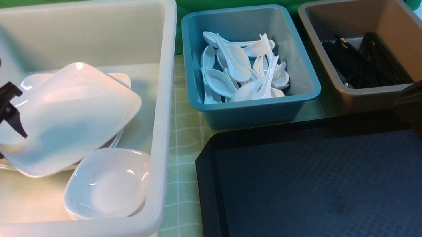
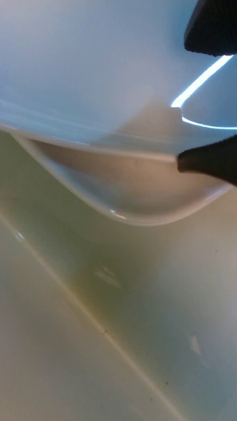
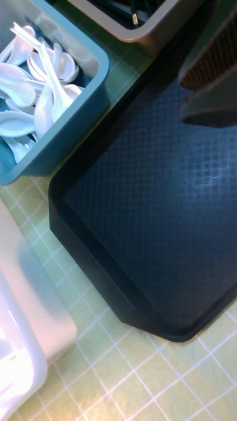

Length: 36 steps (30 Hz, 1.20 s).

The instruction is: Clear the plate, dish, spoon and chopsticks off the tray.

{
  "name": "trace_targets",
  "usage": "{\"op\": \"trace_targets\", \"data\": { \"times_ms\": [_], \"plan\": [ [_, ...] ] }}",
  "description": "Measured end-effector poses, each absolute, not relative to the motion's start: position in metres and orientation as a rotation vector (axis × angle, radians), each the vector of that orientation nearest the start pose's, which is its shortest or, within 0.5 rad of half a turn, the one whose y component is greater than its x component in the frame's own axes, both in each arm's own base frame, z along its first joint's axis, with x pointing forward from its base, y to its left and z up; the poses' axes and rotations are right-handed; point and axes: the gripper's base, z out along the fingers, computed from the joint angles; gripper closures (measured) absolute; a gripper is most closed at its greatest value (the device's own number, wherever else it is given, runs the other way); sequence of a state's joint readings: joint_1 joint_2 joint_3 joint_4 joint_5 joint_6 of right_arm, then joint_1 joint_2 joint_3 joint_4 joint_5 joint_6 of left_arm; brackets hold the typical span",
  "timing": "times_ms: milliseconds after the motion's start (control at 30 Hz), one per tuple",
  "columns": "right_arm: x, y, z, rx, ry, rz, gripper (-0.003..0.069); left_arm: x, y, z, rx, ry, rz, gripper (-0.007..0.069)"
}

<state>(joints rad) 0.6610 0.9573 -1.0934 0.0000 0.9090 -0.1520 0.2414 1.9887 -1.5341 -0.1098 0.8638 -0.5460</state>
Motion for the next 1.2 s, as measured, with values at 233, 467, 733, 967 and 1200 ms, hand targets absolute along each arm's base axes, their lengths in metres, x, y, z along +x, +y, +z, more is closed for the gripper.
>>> {"op": "trace_targets", "data": {
  "times_ms": [233, 467, 733, 967, 1200],
  "plan": [
    [0.141, 0.11, 0.395, -0.898, 2.086, 0.271, 0.0585, 0.412, 0.095, 0.209, -1.14, 2.575, -0.178, 0.0251],
    [0.142, 0.11, 0.396, -0.896, 2.082, 0.272, 0.0585, 0.411, 0.097, 0.209, -1.12, 2.585, -0.141, 0.026],
    [0.143, 0.111, 0.398, -0.885, 2.056, 0.278, 0.0585, 0.412, 0.094, 0.197, -1.142, 2.64, -0.146, 0.026],
    [0.143, 0.111, 0.398, -0.883, 2.053, 0.279, 0.0585, 0.417, 0.09, 0.187, -1.171, 2.636, -0.196, 0.0279],
    [0.143, 0.111, 0.398, -0.883, 2.053, 0.279, 0.0585, 0.417, 0.09, 0.185, -1.097, 2.672, -0.187, 0.0497]
  ]
}}
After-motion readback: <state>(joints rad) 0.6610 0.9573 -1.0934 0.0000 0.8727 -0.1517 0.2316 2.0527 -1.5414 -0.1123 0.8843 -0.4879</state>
